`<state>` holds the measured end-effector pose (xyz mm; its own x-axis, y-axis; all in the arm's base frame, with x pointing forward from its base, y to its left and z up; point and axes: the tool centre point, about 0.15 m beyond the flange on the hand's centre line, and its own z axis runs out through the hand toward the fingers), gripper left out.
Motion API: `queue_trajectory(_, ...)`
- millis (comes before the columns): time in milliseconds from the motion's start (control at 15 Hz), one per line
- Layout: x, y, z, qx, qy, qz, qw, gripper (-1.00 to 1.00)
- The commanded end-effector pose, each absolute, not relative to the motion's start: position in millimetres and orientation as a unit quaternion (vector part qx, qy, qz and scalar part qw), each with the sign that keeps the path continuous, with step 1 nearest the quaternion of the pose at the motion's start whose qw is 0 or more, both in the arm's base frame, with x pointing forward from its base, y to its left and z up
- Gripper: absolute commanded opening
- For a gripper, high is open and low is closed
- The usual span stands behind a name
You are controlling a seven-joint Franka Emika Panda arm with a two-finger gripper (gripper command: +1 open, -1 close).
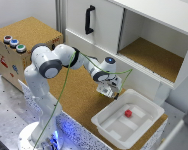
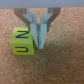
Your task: Go push the yellow block to the left
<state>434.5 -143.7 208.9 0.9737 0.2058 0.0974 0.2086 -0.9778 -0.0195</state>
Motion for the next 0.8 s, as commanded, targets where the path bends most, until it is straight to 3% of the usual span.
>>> queue_trajectory(0, 433, -110, 212, -0.995, -0.083, -0.027, 0.056, -1.0)
queue_trajectory(733, 440, -32, 206, -0.995, -0.085, -0.001, 0.058, -1.0)
